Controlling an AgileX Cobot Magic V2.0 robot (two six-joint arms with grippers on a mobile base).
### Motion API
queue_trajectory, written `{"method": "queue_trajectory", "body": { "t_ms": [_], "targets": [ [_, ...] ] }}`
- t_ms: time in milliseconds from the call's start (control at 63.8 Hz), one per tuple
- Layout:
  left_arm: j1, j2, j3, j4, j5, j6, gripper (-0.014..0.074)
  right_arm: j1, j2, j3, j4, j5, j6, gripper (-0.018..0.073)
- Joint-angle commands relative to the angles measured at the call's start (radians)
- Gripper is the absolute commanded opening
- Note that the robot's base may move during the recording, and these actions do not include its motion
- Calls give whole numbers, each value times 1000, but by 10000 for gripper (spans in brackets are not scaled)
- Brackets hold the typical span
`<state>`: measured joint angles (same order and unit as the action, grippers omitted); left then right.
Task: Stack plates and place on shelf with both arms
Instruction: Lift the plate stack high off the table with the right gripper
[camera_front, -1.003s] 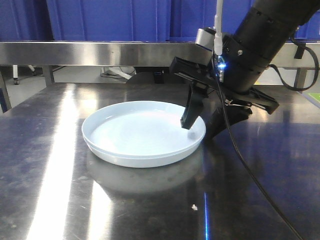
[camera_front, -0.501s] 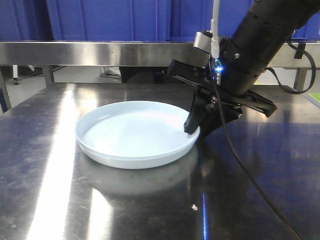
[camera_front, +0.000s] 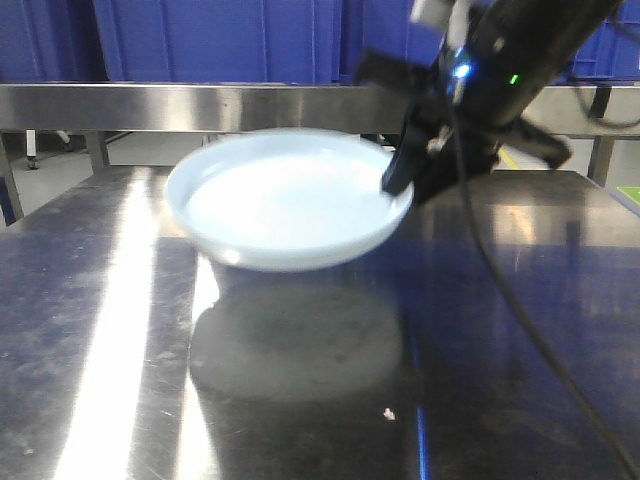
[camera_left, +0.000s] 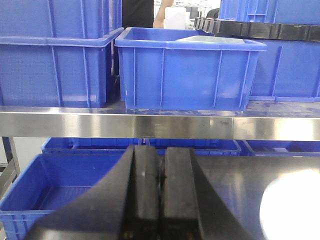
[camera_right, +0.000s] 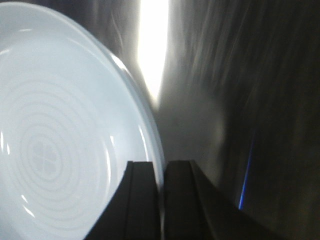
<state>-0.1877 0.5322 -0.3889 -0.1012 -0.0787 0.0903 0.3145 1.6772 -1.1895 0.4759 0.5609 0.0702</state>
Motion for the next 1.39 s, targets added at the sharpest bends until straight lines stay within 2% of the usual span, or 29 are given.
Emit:
{"method": "queue_trajectory", "body": {
  "t_ms": [0, 204, 298, 392, 627, 940, 1081, 1379],
  "targets": [
    [0, 4, -30, -3, -90, -9, 80, -20, -119, 19, -47, -139, -1, 48],
    [0, 4, -30, -3, -90, -9, 80, -60, -303, 193, -278, -356, -37, 48],
    [0, 4, -30, -3, -90, -9, 80, -69, -381, 265, -374, -407, -52, 48],
    [0, 4, -30, -3, -90, -9, 80, -77, -456, 330, -421, -418, -53, 48],
    [0, 4, -30, -3, -90, -9, 80, -84, -674, 477, -424, -456, -52, 48],
    [0, 4, -30, -3, -90, -9, 80, -84, -981, 725, -395, -719, -52, 48],
    [0, 4, -30, -3, -90, -9, 80, -84, -1085, 791, -392, -719, -52, 48],
    [0, 4, -30, -3, -90, -9, 80, -84, -1224, 806, -392, -670, -52, 48]
  ]
}}
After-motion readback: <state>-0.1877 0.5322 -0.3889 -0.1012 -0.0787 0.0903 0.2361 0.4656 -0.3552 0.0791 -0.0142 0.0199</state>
